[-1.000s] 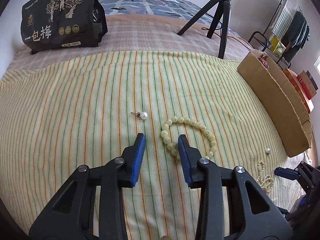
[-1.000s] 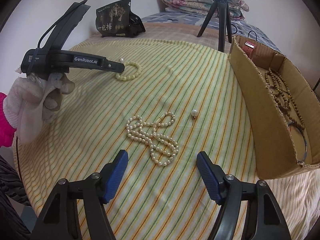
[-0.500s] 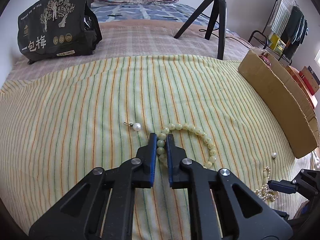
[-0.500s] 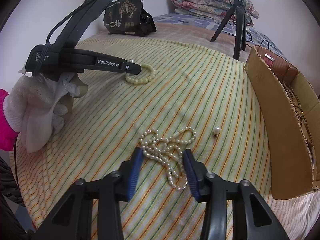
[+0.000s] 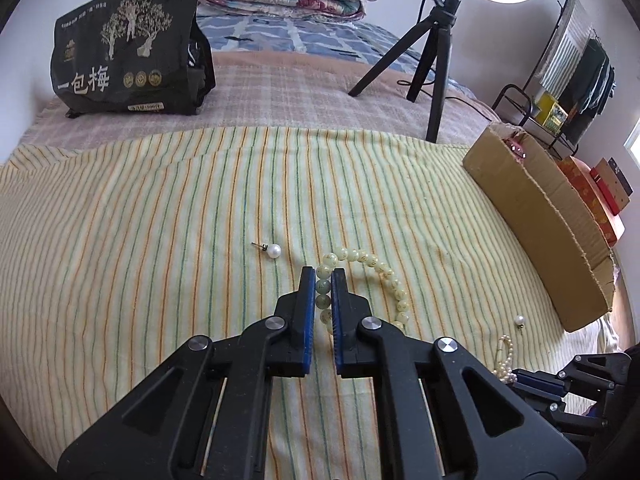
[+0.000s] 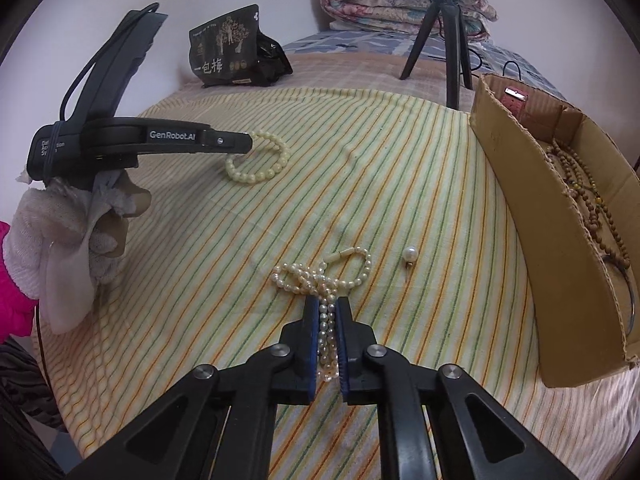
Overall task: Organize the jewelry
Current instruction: 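Grasp the cream bead bracelet with the left tool while the right tool grasps the pearl necklace, then lift the bracelet and pearl necklace and carry them over the box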
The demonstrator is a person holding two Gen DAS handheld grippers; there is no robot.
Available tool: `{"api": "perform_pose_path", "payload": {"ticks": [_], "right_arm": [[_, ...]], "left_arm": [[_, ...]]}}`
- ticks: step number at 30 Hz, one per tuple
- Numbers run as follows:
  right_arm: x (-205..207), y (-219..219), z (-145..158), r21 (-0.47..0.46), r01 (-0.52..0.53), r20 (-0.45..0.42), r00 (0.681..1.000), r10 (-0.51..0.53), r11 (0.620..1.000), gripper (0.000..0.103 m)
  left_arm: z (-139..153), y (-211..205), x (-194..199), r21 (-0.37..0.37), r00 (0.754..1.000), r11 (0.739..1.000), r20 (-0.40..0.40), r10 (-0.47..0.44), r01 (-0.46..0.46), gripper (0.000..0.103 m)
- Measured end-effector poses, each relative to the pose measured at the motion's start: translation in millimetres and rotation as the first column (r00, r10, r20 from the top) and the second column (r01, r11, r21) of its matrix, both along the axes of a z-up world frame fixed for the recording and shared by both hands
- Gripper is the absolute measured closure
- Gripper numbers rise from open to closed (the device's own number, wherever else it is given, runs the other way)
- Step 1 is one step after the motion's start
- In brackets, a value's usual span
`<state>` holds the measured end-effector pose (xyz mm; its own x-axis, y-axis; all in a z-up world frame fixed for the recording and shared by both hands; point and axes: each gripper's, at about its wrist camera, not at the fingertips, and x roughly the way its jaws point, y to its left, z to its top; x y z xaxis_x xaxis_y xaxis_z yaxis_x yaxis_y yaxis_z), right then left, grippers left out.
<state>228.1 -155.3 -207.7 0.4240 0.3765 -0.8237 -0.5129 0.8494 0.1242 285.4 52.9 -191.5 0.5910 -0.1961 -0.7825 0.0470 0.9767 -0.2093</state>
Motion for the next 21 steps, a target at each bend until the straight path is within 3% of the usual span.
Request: {"api": "perform_pose_path", "payload": {"ticks": [21], "right_arm": [[-24.1,-21.9,55.8,0.011,0.028,0.089,0.996,-0.029,1.0,0.098]], "left_arm": [[55.8,-12.2,-35.2,0.033,0.995,0.999,0.094,-0.039,0.036,0.098]]}}
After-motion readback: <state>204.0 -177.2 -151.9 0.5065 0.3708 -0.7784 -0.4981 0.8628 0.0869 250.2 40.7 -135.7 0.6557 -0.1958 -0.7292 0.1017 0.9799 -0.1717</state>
